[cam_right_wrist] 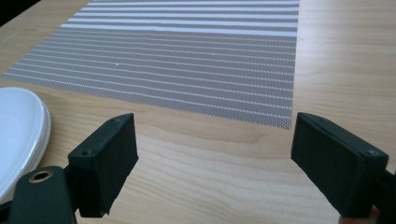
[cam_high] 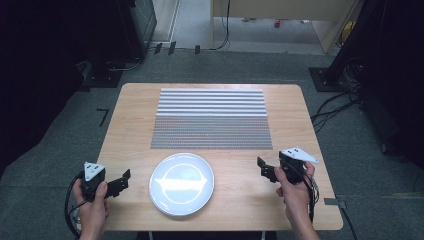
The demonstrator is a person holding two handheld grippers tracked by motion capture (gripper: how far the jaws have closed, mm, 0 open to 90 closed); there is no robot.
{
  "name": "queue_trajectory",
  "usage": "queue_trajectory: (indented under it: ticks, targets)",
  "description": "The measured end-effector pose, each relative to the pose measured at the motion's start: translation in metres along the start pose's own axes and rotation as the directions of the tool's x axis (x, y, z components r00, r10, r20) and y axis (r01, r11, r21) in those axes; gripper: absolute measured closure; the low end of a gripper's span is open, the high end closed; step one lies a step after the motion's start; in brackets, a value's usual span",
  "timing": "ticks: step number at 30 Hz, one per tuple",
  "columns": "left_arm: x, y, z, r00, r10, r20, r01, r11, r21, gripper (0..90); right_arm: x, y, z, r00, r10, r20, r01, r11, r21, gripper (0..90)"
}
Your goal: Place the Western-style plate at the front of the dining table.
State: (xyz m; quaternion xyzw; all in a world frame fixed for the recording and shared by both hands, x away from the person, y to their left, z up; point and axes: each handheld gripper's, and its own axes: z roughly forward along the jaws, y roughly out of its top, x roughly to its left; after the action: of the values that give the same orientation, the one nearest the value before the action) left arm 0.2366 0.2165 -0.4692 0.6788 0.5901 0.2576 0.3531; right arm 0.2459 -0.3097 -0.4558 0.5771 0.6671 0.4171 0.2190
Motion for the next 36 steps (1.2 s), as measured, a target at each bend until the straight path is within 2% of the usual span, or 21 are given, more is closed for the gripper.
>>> queue_trajectory:
  ticks: [7,11,14,16,21,26,33,36]
  targets:
    - [-0.008,0.017,0.003,0.9993,0.013,0.037,-0.012,0.9999,-0.006,12.2,0.015,0.013,0.006,0.9994,-0.026,-0.022,0.026,0.9996,-0.012,14.6]
    - [-0.015,0.028,0.010,0.9977,-0.015,0.066,0.016,0.9998,-0.015,12.2,0.026,0.021,0.013,0.9990,-0.027,-0.035,0.027,0.9996,-0.012,14.8]
    - [-0.021,0.031,0.014,0.9940,-0.047,0.099,0.049,0.9986,-0.021,12.2,0.031,0.024,0.016,0.9991,-0.015,-0.040,0.015,0.9998,-0.014,15.2]
    - [-0.027,0.033,0.016,0.9933,-0.045,0.106,0.047,0.9986,-0.025,12.2,0.036,0.025,0.020,0.9989,-0.014,-0.044,0.013,0.9999,-0.009,15.4]
    - [-0.034,0.032,0.017,0.9930,-0.029,0.114,0.032,0.9992,-0.023,12.4,0.046,0.027,0.027,0.9980,-0.028,-0.057,0.028,0.9996,-0.005,16.1]
    - [-0.037,0.027,0.019,0.9923,-0.029,0.120,0.031,0.9994,-0.016,12.5,0.050,0.024,0.030,0.9971,-0.041,-0.063,0.041,0.9991,-0.003,17.9]
    - [-0.051,0.022,0.017,0.9902,-0.005,0.139,0.005,1.0000,-0.003,12.4,0.057,0.016,0.033,0.9951,-0.045,-0.088,0.047,0.9988,0.016,18.4]
    - [-0.053,0.020,0.016,0.9867,-0.007,0.163,0.008,1.0000,0.000,12.4,0.061,0.013,0.036,0.9944,-0.053,-0.092,0.055,0.9983,0.021,18.4]
